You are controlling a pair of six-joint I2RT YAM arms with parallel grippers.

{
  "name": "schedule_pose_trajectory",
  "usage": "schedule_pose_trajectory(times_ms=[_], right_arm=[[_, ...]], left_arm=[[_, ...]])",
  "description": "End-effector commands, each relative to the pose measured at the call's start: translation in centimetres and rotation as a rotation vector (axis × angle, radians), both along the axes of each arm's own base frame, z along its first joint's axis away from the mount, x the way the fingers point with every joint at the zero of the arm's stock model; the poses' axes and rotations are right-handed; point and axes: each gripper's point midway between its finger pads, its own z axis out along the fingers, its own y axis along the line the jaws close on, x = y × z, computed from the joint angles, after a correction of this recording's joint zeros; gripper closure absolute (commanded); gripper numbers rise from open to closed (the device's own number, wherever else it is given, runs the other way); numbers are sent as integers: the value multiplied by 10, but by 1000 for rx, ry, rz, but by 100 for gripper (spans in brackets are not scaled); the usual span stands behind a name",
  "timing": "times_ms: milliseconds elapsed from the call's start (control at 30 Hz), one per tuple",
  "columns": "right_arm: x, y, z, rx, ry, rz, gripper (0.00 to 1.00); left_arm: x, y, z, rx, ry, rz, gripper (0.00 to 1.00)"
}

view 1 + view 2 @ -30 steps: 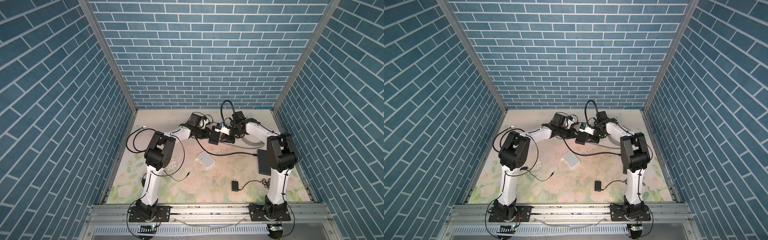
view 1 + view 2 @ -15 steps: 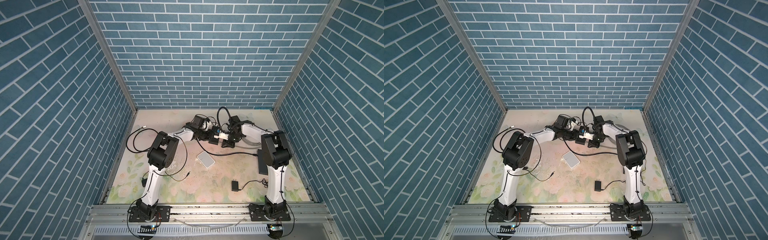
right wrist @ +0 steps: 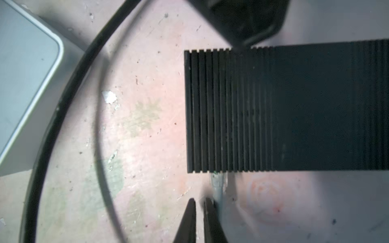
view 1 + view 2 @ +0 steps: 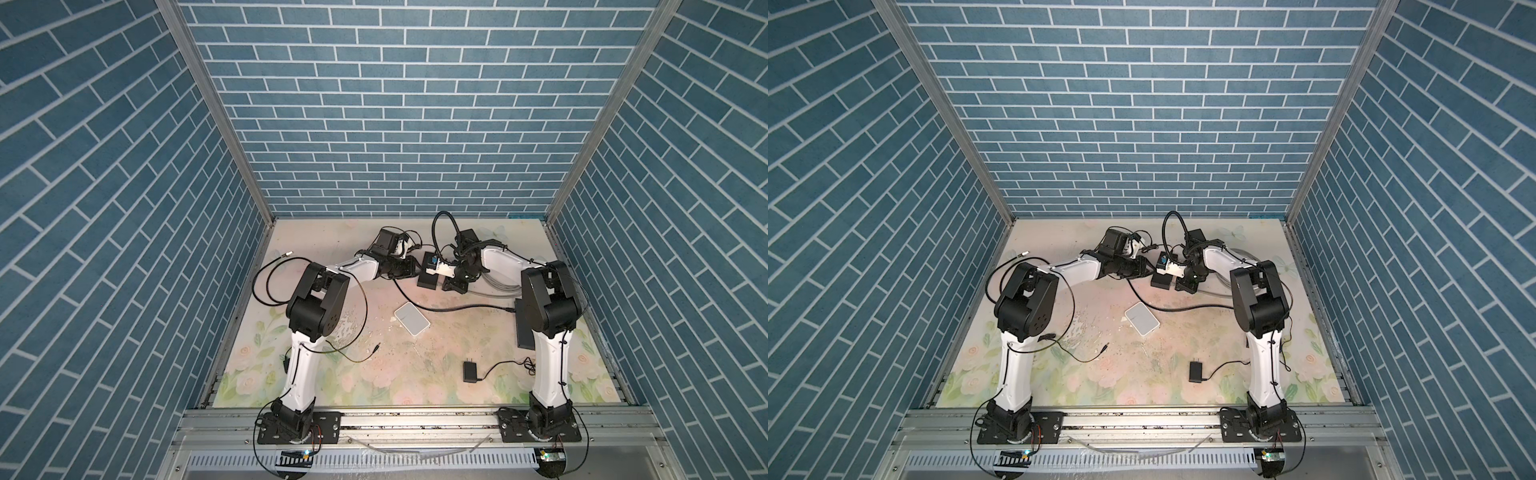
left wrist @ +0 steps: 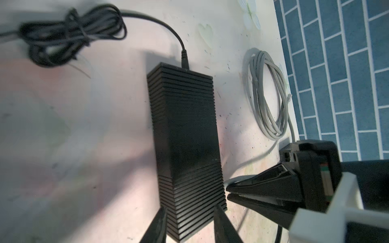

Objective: Insert the plug into the switch port

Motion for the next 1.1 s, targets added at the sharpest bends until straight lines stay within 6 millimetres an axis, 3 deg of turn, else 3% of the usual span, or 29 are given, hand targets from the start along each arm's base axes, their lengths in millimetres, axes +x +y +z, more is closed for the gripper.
schedule_pose_trajectory(times_ms=[0, 267, 700, 900, 1067], right_arm=[[9, 7, 2, 4, -21, 8, 91], [11, 8, -1, -12, -24, 14, 95], [16, 18, 2, 13, -65, 31, 100], [16, 24, 8, 46, -70, 39, 100], [9, 8, 14, 27, -101, 28, 85]], left_arm=[[4, 2, 6, 17, -20, -4, 62], [5, -4, -19, 32, 13, -10, 62], [-26, -50, -25, -40, 33, -163, 63], [-26, -43, -28, -12, 43, -148, 63], [-16, -26, -29, 8, 37, -94, 63]])
